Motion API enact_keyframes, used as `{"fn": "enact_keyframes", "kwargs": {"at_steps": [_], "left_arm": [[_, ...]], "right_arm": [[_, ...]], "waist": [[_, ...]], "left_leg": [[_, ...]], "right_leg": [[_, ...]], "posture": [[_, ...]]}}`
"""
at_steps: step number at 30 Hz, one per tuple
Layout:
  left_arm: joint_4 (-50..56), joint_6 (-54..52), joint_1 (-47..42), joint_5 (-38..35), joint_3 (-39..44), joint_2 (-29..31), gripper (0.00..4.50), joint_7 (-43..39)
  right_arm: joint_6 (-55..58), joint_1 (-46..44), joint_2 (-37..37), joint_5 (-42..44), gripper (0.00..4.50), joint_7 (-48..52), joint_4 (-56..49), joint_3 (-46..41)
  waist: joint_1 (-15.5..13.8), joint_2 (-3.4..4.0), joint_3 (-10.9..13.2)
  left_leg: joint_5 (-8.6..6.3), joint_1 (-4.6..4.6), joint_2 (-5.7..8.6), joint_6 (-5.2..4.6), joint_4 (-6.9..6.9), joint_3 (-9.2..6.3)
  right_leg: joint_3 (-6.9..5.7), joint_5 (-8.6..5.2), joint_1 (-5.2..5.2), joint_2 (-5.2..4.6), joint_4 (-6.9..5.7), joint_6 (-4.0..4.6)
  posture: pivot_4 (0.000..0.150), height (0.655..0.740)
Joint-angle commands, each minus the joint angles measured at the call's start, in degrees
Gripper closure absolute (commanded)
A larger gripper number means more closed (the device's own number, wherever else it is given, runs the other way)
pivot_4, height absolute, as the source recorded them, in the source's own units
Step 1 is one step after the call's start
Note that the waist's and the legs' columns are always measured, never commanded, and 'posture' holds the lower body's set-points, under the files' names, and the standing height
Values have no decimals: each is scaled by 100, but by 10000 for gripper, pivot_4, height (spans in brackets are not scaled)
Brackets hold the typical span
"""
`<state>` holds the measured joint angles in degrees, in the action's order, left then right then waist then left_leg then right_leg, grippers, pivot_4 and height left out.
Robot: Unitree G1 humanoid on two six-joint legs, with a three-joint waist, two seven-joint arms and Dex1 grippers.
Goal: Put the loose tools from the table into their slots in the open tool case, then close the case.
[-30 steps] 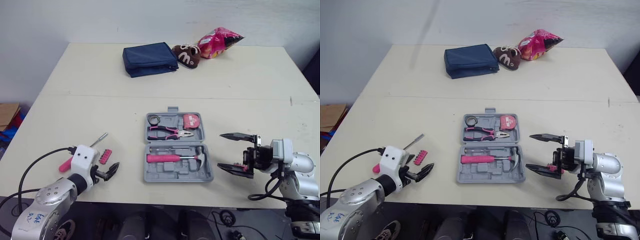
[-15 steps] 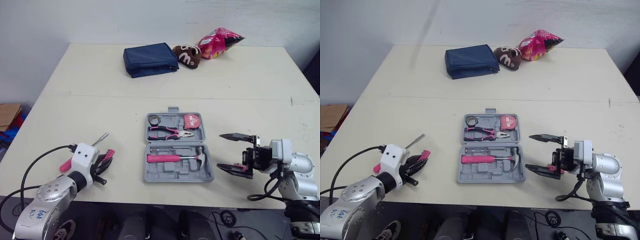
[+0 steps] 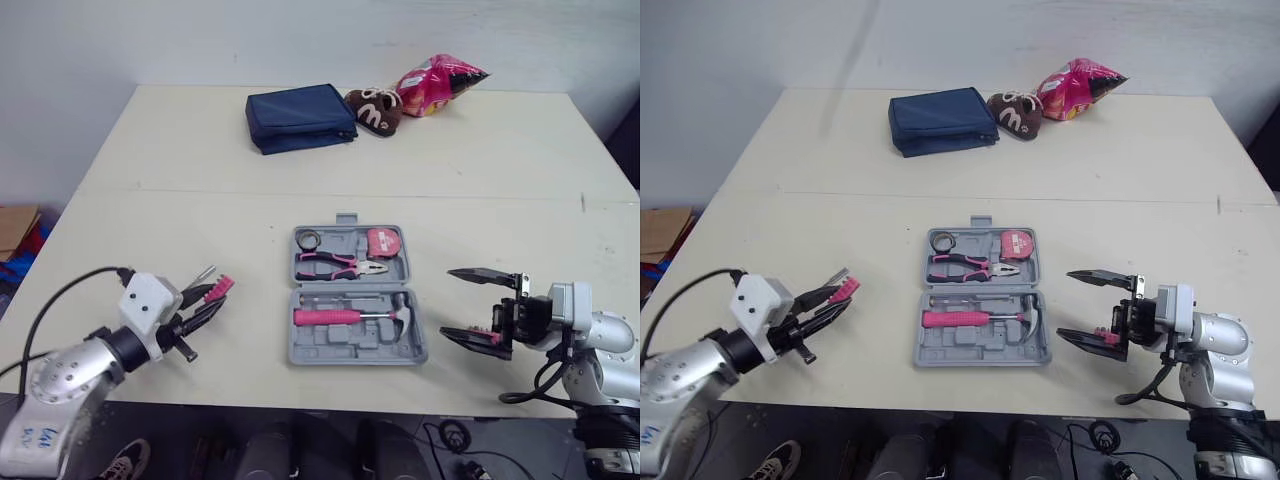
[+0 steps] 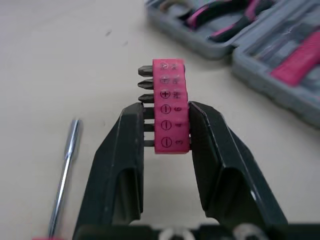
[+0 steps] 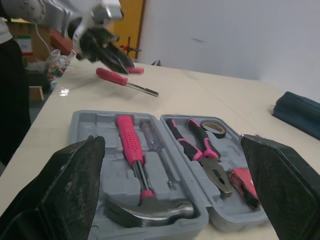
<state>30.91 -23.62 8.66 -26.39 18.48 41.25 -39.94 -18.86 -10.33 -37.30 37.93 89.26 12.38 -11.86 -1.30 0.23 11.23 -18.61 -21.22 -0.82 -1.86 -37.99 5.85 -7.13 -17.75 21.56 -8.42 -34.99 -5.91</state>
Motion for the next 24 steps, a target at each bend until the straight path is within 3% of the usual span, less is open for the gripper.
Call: {"fn": "enact_keyframes", "kwargs": {"at_steps": [1, 4, 7, 10, 16, 24], "left_arm": [[415, -384, -502, -580, -289, 716, 38229, -916], [541, -747, -914, -737, -755, 1430, 38229, -1569], [531, -1267, -1746, -742, -1425, 1695, 38229, -1661], [490, -1595, -2217, -713, -1824, 1708, 38229, -1683], [354, -2595, -3639, -164, -3366, 1459, 38229, -1638], [103, -3012, -4466, 769, -4509, 1217, 38229, -1542]], "right_arm": [[-120, 53, -101, -5, 0, 215, 45, -203], [-128, 68, -99, -8, 0, 190, 46, -197], [-144, 105, -83, -9, 0, 172, 31, -205], [-160, 162, -71, -3, 0, 168, 0, -215], [-205, 480, -72, 30, 0, 168, -165, -316], [-167, 698, -46, 25, 0, 46, -419, -364]], "waist": [[-2, -2, 1], [20, 4, 4], [32, 6, 6], [57, 5, 6], [17, 0, 9], [0, -6, 12]], "left_leg": [[1, -1, 0, 0, -1, -3], [1, -2, 0, 0, 0, 1], [1, -1, 0, -1, -2, 4], [5, 3, -1, 2, -2, 5], [12, 2, -5, 9, -5, 6], [16, 0, -12, 10, -11, 10]], "right_leg": [[-4, 0, -1, 1, -2, 0], [-3, 0, -1, 5, 1, 0], [0, 0, -1, 13, -2, 0], [4, 0, -2, 19, -8, -1], [27, 1, -1, 77, -11, -1], [37, 0, 0, 88, -10, -1]], "posture": [[1500, 7400], [1500, 7400], [1500, 7400], [1500, 7400], [1500, 7400], [1500, 7400]]}}
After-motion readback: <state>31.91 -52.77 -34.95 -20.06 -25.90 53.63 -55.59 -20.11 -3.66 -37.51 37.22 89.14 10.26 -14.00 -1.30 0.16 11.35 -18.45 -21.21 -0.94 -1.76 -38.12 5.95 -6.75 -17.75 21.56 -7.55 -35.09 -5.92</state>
